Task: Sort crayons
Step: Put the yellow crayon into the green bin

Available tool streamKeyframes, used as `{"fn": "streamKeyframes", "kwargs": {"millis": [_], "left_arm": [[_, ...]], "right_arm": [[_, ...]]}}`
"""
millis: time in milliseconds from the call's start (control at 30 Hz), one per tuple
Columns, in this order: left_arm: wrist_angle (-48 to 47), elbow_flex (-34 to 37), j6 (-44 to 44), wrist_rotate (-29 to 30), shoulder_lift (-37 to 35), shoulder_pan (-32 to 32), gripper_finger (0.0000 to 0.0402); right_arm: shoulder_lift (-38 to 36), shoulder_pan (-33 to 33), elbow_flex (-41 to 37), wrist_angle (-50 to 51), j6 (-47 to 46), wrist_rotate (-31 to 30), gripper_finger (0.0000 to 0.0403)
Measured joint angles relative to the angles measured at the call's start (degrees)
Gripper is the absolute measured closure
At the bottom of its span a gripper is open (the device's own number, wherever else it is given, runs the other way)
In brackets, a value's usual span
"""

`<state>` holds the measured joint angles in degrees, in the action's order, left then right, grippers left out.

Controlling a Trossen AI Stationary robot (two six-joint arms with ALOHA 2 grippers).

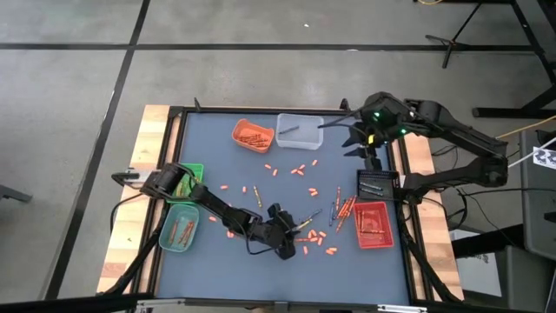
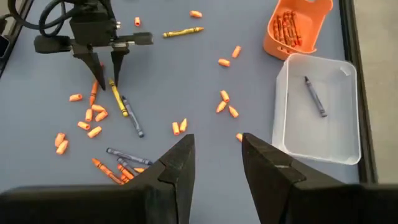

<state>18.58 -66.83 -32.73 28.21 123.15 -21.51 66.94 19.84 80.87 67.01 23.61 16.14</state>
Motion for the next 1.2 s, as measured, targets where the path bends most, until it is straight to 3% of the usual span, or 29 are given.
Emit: {"fn": "streamKeyframes", "kwargs": {"millis": [233,467,667,867,1200], "left_arm": [[0.09,0.00,1.19,-0.38,0.44,-0.29,0.0308],[-0.98,0.00,3.52,-2.25,0.44,-0.43,0.0308],[-3.01,-0.09,3.48,-2.16,0.44,-0.40,0.0308],[-3.62,-0.09,3.48,-1.92,0.40,-0.38,0.0308],[-4.02,-0.09,3.39,-1.81,0.38,-0.36,0.0329]], "right_arm": [[-5.98,0.00,-10.39,-2.43,-2.84,0.04,0.0271],[-11.25,0.01,-24.10,-12.37,-7.38,0.16,0.0271],[-11.61,0.02,-32.85,-17.93,-8.82,5.33,0.0272],[-11.61,0.00,-37.96,-24.76,-8.86,11.08,0.0272],[-11.61,0.00,-41.31,-34.34,-11.57,12.00,0.0272]]}}
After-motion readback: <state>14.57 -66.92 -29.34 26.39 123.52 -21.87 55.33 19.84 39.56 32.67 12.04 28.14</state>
